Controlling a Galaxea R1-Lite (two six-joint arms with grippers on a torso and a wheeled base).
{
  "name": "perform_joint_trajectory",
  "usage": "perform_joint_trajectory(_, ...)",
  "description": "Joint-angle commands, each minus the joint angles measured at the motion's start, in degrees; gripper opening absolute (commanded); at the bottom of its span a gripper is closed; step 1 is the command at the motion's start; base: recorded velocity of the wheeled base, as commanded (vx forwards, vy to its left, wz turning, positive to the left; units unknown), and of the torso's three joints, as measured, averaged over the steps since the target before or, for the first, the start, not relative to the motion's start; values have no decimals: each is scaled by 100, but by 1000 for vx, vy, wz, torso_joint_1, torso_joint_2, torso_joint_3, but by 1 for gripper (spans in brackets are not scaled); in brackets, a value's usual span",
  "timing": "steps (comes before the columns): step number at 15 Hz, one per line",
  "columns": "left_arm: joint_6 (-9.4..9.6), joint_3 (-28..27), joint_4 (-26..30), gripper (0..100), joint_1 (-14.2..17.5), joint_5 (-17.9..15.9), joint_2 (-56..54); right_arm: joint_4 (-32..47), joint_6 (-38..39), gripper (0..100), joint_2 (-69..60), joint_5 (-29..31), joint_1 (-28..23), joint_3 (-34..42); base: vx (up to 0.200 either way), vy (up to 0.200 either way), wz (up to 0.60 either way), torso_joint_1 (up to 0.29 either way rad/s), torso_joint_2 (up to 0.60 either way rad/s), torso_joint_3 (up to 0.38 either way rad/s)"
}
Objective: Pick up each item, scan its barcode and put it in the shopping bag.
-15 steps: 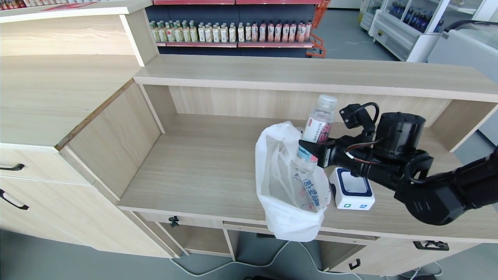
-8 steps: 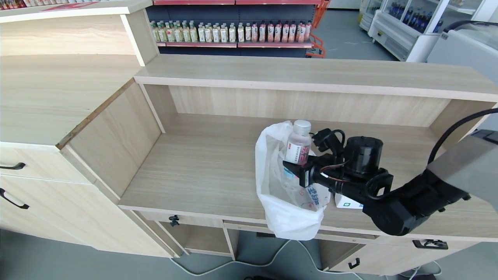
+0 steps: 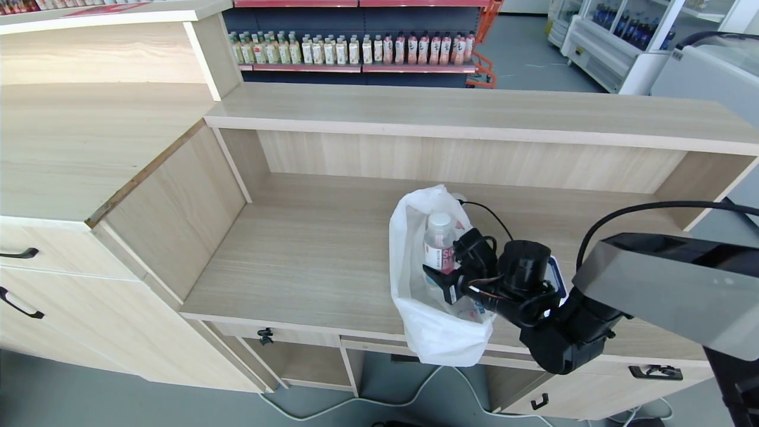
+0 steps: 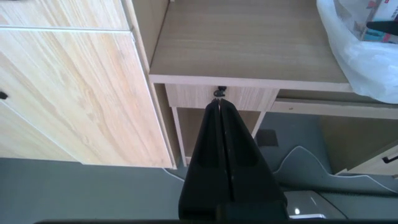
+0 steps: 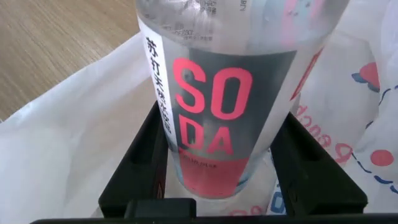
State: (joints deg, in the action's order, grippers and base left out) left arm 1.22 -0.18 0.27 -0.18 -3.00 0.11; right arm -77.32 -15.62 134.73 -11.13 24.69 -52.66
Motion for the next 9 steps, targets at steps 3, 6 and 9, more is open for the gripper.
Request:
perform_joint_trajectory(3, 1, 1, 0, 0, 1, 1, -2, -107, -117, 0, 546, -12, -8, -104, 0, 0, 0, 0, 0, 0)
perform_joint_trajectory(6, 1, 1, 0, 0, 1, 1, -2, -107, -135, 100, 449, -38, -8, -165, 0, 0, 0, 0, 0, 0)
perform_joint_trajectory(9, 1, 1, 0, 0, 1, 10, -2, -28, 6, 100, 150, -56, -16, -244, 0, 0, 0, 0, 0, 0)
